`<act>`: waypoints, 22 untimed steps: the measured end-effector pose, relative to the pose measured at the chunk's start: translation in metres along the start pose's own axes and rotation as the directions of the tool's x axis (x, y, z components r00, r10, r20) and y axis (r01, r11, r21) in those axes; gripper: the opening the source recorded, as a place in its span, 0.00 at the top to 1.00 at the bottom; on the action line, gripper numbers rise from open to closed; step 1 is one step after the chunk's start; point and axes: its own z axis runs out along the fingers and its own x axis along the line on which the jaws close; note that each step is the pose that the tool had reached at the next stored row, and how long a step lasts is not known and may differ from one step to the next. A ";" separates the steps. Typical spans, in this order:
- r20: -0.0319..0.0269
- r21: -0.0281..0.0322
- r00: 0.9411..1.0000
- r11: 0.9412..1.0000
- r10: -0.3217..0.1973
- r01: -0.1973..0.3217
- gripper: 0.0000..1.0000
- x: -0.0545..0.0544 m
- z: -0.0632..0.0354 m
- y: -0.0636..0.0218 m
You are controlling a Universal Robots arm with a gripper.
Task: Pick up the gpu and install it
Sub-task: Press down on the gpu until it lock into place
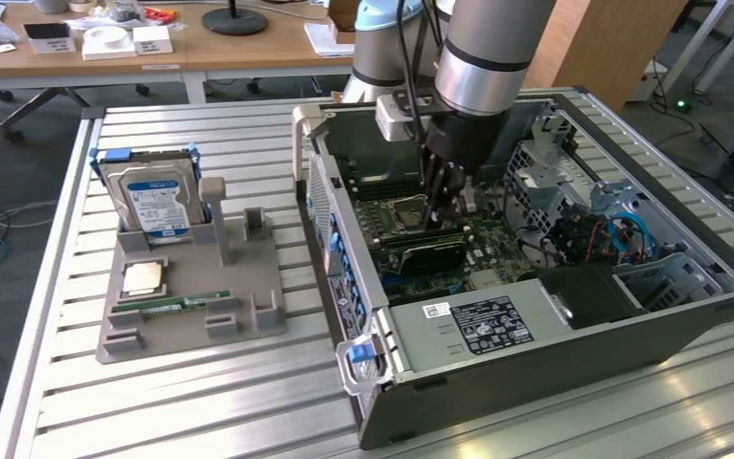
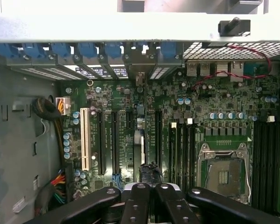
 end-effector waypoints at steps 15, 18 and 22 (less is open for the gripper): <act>0.000 0.000 1.000 1.000 0.000 0.000 0.89 0.000 0.0105 0.0028; 0.000 0.000 1.000 1.000 0.000 0.000 0.89 0.001 0.0145 0.0029; 0.000 0.000 1.000 1.000 0.000 0.000 0.89 0.001 0.0153 0.0030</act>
